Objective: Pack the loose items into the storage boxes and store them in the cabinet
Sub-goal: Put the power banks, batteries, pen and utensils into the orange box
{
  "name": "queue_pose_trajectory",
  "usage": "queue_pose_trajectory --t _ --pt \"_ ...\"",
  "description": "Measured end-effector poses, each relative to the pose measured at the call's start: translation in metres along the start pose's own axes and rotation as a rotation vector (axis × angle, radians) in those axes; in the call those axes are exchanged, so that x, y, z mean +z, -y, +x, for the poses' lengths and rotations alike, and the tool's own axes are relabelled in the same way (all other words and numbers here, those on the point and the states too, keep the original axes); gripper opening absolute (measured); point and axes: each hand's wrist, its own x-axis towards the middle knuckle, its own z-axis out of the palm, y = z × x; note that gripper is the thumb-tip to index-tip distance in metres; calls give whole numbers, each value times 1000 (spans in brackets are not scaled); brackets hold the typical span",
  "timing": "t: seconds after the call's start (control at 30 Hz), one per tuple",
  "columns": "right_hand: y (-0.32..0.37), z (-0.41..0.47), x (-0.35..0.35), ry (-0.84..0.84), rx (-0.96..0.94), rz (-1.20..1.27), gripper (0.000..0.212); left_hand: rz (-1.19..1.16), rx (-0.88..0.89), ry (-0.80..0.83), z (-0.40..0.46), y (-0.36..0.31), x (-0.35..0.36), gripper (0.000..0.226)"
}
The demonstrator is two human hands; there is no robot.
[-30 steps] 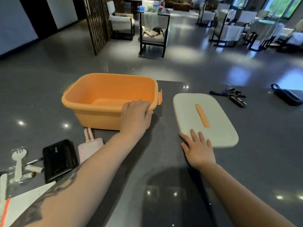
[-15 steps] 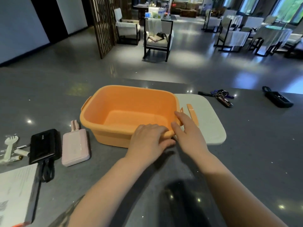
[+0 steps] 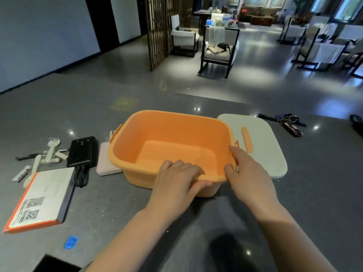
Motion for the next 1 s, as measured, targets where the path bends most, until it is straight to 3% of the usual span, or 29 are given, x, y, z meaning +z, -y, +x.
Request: queue_pose_trajectory --t 0.23,0.53,0.67,0.77,0.9,1.0 --pt "23 -11 14 -24 -144 -233 54 -4 -142 -42 -14 26 -28 37" --pt "114 -41 66 111 -465 -38 50 -25 -329 -334 -81 97 -82 16" --pt "168 -53 110 124 -576 21 51 0 -549 -285 -127 152 -110 15" --pt "210 -56 150 189 -637 57 51 15 -672 -224 -156 196 -134 29" --pt "246 -44 201 363 -642 4 60 41 -754 -131 -177 250 -153 34" --pt "259 -27 223 345 -579 8 57 34 -729 -102 -176 262 -147 47"
